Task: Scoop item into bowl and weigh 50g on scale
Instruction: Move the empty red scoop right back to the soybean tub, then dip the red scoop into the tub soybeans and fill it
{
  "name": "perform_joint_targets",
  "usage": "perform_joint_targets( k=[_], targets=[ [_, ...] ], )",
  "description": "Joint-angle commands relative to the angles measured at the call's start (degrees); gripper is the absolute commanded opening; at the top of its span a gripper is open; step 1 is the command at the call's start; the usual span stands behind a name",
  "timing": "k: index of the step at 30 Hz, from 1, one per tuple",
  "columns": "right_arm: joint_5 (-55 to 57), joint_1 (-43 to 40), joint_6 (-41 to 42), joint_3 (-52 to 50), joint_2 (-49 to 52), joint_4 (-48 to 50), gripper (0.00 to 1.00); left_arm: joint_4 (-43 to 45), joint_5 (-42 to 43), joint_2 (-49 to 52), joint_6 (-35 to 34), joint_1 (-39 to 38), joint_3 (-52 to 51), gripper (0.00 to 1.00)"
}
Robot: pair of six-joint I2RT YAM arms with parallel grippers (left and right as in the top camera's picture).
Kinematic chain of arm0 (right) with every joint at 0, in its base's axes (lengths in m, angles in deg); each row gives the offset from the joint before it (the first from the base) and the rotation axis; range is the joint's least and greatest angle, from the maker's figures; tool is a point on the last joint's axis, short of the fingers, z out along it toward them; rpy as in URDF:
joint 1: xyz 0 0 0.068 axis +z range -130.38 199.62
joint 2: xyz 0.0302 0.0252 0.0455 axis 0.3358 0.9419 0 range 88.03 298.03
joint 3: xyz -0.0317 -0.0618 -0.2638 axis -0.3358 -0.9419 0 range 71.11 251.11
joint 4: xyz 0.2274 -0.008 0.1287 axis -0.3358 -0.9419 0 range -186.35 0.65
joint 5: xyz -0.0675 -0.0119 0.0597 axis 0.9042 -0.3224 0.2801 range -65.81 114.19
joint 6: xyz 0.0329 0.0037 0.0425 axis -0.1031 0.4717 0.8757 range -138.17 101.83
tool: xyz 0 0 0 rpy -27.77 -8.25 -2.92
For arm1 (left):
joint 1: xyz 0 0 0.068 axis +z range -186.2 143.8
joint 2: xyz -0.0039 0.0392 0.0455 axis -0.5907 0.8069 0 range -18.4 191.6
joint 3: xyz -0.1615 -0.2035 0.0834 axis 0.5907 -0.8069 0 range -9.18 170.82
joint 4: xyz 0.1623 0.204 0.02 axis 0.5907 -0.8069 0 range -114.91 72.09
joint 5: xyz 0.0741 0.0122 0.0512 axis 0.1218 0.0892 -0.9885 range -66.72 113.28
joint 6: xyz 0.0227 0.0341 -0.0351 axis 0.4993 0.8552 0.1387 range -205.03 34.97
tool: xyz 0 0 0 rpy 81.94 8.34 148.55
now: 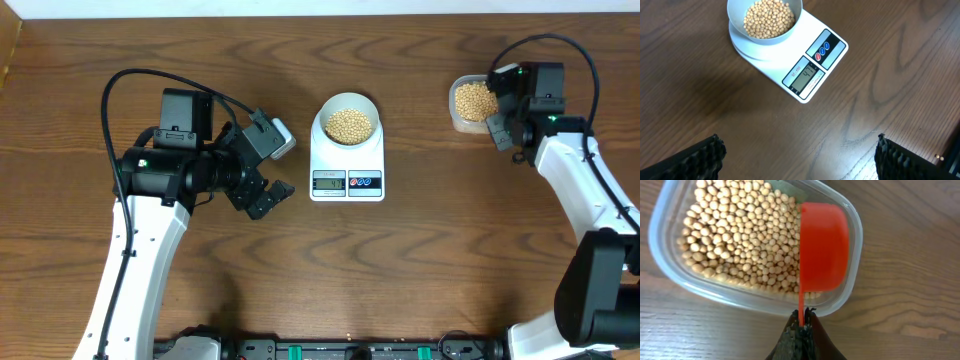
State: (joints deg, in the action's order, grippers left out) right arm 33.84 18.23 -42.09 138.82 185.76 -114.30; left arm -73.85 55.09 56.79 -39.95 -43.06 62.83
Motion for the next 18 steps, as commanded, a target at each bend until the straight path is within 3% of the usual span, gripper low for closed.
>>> perform_joint_targets(
  k=[1,7,18],
  targets=[
    [-0.6,-0.1,1.2,-0.4,2.1,0.3,0.01,-0.2,0.5,-0.7,0.8,0.2,0.6,0.98],
    [-1.0,-0.1,4.0,-0.4,4.3,1.1,0.01,-0.2,0.5,-0.7,0.8,0.2,0.6,0.98],
    [-13.7,-0.1,12.4,-0.2,4.3,2.7,0.01,-0.2,0.5,-0.7,0.8,0.2,0.6,0.98]
  ],
)
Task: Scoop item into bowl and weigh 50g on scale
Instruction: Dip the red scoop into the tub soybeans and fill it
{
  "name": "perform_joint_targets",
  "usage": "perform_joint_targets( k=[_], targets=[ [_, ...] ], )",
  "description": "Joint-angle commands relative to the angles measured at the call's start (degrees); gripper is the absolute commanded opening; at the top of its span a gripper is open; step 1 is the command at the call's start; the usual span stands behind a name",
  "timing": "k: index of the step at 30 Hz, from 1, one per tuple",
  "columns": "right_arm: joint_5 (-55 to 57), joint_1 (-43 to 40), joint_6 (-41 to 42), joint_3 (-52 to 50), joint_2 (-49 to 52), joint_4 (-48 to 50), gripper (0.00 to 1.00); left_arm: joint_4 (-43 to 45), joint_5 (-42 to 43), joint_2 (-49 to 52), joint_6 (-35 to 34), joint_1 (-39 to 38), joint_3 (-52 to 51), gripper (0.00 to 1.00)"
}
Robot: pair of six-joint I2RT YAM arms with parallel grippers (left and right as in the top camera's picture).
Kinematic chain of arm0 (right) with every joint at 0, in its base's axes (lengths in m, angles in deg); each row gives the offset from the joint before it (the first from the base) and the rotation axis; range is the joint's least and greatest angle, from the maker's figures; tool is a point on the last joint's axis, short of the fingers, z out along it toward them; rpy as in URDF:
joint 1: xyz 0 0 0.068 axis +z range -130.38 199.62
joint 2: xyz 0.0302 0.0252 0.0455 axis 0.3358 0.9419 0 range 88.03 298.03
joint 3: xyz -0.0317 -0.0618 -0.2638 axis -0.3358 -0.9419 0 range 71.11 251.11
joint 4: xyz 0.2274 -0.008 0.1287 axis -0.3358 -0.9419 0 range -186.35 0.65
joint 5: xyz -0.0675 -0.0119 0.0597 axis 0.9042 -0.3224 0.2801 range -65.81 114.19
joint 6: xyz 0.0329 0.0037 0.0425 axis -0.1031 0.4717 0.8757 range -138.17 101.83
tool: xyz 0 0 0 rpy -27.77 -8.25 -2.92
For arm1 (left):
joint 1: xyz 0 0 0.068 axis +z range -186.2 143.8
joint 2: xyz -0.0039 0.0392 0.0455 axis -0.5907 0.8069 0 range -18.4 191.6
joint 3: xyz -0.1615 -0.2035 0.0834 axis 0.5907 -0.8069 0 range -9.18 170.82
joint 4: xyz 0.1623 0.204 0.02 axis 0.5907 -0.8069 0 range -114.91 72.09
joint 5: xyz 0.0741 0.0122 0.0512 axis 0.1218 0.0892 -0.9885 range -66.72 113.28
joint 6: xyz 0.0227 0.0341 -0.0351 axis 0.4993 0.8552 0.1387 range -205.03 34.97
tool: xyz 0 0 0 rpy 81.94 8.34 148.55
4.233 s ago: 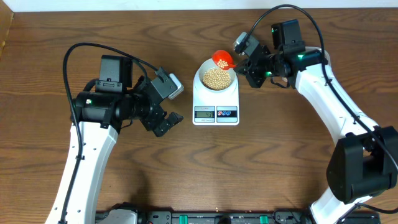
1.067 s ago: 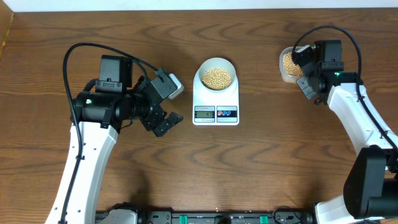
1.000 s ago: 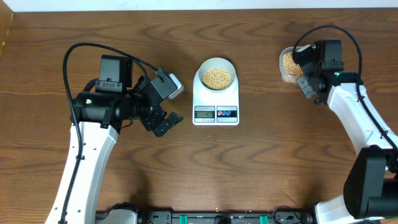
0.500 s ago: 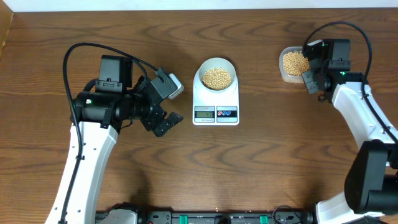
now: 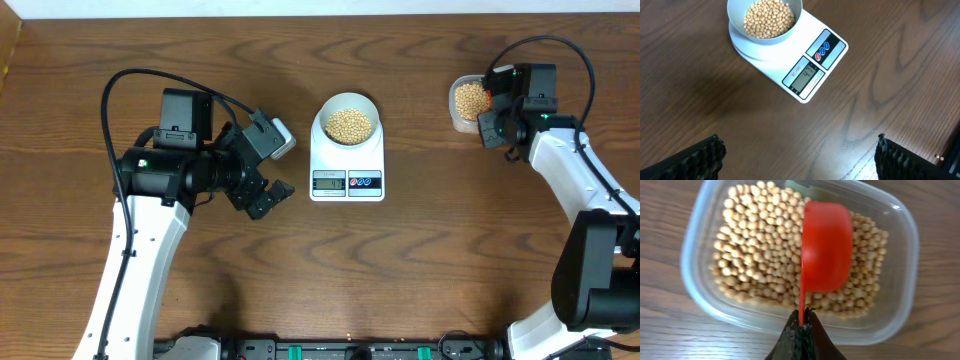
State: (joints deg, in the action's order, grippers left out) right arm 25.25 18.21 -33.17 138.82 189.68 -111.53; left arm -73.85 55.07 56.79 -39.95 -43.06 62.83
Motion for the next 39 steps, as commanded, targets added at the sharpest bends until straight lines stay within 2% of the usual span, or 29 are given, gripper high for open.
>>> perform_joint_targets(
  k=[1,8,16,21,39],
  targets=[
    [-5.9,-0.1,4.2,-0.2,0.4,-0.1,0.01,-0.2,0.5,-0.7,0.8,0.2,0.6,0.98],
    [-13.1,-0.2,11.4,-0.2,0.4,-1.0,0.01,-0.2,0.5,-0.7,0.8,0.2,0.6,0.98],
    [-14.0,-1.9,18.3,-0.2,0.1,-1.0,0.01,-0.2,0.5,-0.7,0.8,0.2,0.6,0.98],
    [-19.5,-4.0,18.4,-0.2,-0.3,-0.8,0.01,-0.2,0.5,-0.7,0.8,0.2,0.6,0.98],
    [-23.8,-7.5,20.8,-0.2,-3.4,-1.2,0.01,-0.2,0.5,-0.7,0.8,0.2,0.6,0.98]
  ],
)
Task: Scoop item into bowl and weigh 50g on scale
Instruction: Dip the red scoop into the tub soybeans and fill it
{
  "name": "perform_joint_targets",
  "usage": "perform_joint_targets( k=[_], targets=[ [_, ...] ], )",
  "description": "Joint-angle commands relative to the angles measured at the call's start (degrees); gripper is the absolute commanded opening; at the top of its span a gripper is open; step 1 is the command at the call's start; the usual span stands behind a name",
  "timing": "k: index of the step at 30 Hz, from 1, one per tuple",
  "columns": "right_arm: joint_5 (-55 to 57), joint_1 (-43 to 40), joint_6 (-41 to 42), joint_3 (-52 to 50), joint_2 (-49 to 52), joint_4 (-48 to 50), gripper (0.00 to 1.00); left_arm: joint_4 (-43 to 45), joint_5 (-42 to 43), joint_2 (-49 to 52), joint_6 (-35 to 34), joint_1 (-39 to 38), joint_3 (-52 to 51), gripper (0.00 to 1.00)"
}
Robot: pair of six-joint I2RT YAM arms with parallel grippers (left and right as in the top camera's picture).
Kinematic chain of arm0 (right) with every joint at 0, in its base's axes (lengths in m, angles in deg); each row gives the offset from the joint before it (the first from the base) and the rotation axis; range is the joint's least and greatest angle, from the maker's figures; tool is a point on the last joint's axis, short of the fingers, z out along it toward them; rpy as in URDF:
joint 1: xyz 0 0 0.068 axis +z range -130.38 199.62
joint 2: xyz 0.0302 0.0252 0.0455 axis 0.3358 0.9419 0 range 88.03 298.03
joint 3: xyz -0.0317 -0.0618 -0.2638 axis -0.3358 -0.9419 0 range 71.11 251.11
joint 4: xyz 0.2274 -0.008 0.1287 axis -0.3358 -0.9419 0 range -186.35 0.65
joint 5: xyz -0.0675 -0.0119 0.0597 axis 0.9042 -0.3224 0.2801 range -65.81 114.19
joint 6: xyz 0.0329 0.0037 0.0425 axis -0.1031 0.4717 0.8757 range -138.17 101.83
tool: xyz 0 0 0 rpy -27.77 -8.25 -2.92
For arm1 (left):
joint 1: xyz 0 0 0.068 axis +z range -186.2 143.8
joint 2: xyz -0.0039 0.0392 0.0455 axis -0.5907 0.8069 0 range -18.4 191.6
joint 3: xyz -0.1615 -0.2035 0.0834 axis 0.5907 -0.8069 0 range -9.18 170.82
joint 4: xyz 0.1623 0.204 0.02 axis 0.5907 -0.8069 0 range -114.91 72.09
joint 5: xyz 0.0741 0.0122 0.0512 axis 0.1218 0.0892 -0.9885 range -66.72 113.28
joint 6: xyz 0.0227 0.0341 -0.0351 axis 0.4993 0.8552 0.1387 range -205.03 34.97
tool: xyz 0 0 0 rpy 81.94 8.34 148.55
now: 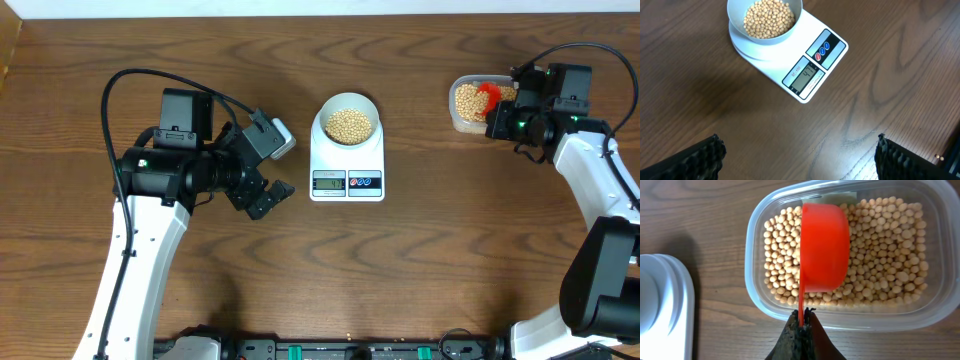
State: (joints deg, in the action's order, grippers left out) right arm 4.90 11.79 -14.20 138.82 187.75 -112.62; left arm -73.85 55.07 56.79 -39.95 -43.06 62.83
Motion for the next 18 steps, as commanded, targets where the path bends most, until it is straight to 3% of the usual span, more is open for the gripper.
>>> perform_joint_targets(
  k=[1,18],
  targets=[
    [-4.4,-1.4,1.8,-0.2,-1.5,-0.1,0.01,-0.2,0.5,-0.7,0.8,0.2,0.6,0.98],
    [-13.9,-9.2,6.7,-0.2,-1.5,0.5,0.01,-0.2,0.5,-0.7,0.8,0.2,0.6,0.98]
  ],
)
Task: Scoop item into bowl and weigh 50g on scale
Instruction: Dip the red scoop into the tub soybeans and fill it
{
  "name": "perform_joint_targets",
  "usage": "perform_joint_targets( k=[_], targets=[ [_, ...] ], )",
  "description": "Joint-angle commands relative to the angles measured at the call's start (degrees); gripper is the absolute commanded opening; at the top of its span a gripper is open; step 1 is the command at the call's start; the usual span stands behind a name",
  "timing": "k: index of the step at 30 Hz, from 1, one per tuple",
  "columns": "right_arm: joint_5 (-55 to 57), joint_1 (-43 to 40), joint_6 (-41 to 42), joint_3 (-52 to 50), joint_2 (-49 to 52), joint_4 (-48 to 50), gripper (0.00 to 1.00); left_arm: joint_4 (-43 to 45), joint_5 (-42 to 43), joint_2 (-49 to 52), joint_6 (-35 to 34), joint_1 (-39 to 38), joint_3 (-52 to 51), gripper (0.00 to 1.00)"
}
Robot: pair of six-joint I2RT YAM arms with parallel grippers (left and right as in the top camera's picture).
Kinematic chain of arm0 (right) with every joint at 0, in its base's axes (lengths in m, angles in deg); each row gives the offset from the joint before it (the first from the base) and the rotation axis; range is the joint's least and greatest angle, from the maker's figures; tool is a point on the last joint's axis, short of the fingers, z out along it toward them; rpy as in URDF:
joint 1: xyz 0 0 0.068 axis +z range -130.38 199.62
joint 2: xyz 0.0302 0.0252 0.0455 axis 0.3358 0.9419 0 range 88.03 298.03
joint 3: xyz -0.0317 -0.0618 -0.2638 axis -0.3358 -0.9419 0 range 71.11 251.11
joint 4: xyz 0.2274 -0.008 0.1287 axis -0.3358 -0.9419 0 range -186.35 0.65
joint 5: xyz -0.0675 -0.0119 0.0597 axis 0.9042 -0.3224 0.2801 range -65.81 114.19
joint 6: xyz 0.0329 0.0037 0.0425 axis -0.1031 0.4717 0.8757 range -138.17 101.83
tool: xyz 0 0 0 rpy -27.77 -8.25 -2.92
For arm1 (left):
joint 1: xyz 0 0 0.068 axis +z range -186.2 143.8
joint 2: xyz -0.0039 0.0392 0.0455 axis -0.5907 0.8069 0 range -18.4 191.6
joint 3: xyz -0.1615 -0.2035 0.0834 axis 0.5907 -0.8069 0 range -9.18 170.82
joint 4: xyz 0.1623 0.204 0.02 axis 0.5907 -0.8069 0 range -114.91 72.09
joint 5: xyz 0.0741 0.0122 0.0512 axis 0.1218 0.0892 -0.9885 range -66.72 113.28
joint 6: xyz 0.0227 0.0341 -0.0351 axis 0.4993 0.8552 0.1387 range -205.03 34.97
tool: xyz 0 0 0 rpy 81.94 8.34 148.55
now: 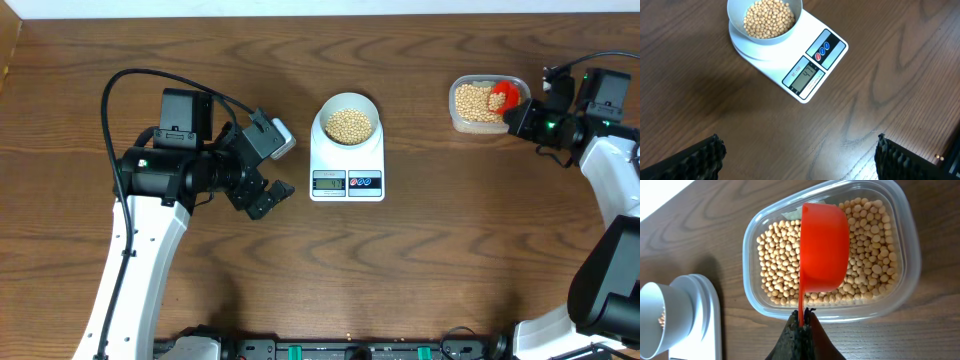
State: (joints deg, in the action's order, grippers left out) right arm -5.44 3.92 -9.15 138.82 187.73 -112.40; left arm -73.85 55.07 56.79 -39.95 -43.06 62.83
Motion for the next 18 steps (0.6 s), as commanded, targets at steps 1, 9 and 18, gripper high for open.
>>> perform_joint_targets(
  k=[1,9,18],
  targets=[
    [-4.7,-1.7,1.7,-0.2,-1.5,0.5,0.01,-0.2,0.5,-0.7,0.8,0.2,0.6,0.98],
    [-12.5,-4.3,3.4,-0.2,-1.5,1.2,0.01,-0.2,0.5,-0.7,0.8,0.2,0.6,0.98],
    [-23.8,-4.7,4.3,-0.2,-1.5,3.7,0.01,-0.2,0.5,-0.7,0.8,0.2,0.6,0.98]
  ],
)
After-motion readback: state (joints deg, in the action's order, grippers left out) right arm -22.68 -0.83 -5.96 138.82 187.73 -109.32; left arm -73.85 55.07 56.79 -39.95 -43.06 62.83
